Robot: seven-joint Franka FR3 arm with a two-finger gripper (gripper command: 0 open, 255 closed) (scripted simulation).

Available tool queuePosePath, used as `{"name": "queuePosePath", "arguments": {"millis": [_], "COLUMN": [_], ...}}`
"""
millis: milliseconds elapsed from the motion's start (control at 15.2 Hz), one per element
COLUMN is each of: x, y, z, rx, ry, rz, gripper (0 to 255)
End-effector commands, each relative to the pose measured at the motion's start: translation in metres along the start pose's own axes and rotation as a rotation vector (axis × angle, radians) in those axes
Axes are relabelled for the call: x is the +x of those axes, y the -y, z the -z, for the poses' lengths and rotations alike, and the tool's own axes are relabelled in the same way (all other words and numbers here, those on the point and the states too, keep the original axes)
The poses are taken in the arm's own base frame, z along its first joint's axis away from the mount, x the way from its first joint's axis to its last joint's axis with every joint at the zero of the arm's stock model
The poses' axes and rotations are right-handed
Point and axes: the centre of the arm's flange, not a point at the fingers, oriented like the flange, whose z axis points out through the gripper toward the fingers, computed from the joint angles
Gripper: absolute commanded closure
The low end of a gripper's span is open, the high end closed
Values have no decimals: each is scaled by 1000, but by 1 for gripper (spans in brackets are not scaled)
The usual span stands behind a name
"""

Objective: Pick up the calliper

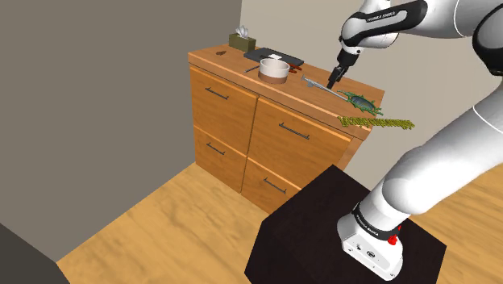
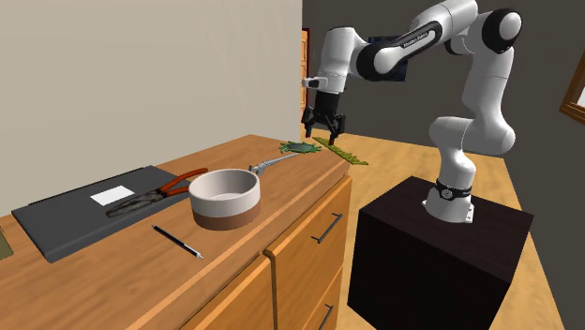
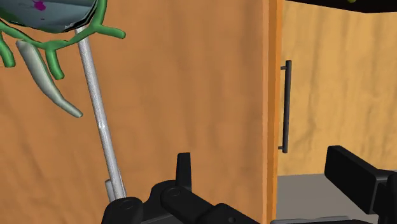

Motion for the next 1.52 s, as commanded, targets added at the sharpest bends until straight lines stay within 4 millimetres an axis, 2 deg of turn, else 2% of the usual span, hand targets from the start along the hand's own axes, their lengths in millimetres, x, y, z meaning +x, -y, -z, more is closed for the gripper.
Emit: {"name": "queuePosePath", "arguments": {"millis": [0, 660, 1188, 1320, 1386, 1452], "x": [5, 49, 46, 46, 45, 45], "y": [-25, -136, -134, -134, -134, -134], "z": [-12, -70, -111, -111, -110, -110], "rx": [1, 13, 14, 14, 14, 14], "ry": [-6, -37, -38, -38, -38, -38], "rz": [19, 101, 103, 103, 103, 103], "gripper": [0, 0, 0, 0, 255, 255]}}
